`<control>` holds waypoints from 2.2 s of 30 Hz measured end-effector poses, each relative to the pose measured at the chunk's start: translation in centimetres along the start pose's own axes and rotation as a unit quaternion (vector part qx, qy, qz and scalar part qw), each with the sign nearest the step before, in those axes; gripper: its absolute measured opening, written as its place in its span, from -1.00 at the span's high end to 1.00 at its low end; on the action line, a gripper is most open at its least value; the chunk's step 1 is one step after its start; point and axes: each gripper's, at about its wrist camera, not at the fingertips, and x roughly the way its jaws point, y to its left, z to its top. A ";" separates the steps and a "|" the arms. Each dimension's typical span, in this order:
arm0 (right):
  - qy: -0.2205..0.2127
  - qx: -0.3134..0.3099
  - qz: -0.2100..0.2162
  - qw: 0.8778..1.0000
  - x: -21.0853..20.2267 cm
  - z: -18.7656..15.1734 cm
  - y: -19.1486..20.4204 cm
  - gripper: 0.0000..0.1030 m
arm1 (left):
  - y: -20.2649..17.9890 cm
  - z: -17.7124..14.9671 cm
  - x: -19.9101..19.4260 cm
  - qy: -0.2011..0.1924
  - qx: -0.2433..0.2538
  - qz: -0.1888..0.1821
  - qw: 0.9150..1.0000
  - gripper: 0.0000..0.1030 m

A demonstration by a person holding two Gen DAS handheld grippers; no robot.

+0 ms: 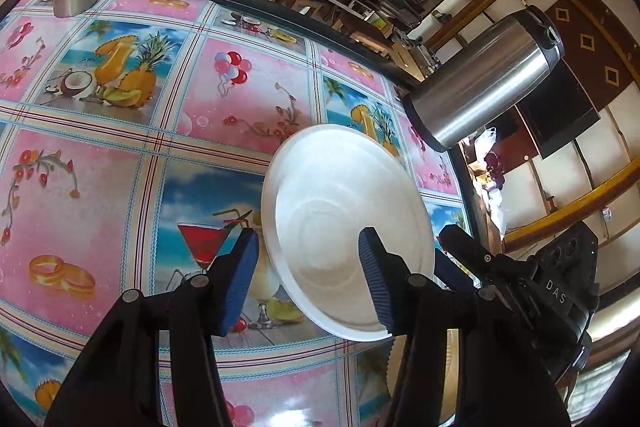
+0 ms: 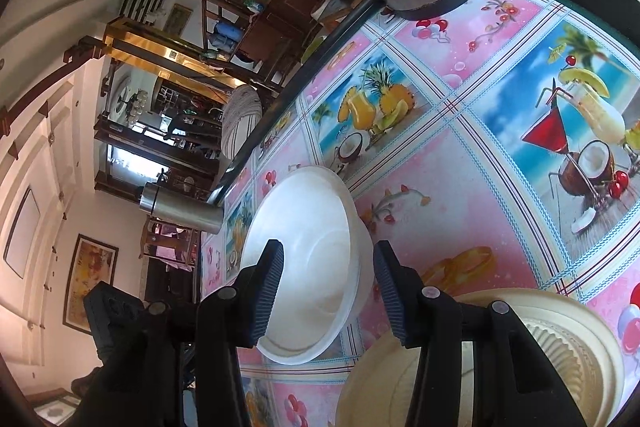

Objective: Organize plates and bowls
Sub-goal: 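Close the left tool on the rim of the white bowl, then carry the white bowl with the left tool to the plate stack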

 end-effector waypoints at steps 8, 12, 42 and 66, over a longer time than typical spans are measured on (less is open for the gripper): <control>-0.002 -0.001 -0.012 1.000 0.5 -0.2 -0.1 0.33 | -0.1 0.0 -0.1 -0.002 0.009 0.014 1.000 0.27; -0.006 0.002 -0.015 1.000 0.5 -0.2 -0.3 0.40 | 0.2 0.0 -0.1 -0.003 0.007 0.023 1.000 0.28; -0.011 -0.013 -0.032 0.999 0.7 -1.0 0.3 0.86 | 1.1 -0.4 -1.0 -0.009 0.011 0.047 0.999 0.81; 0.051 -0.079 -0.008 0.996 1.9 -9.6 7.3 0.88 | 7.8 -7.5 -12.3 -0.050 -0.041 0.089 0.994 0.80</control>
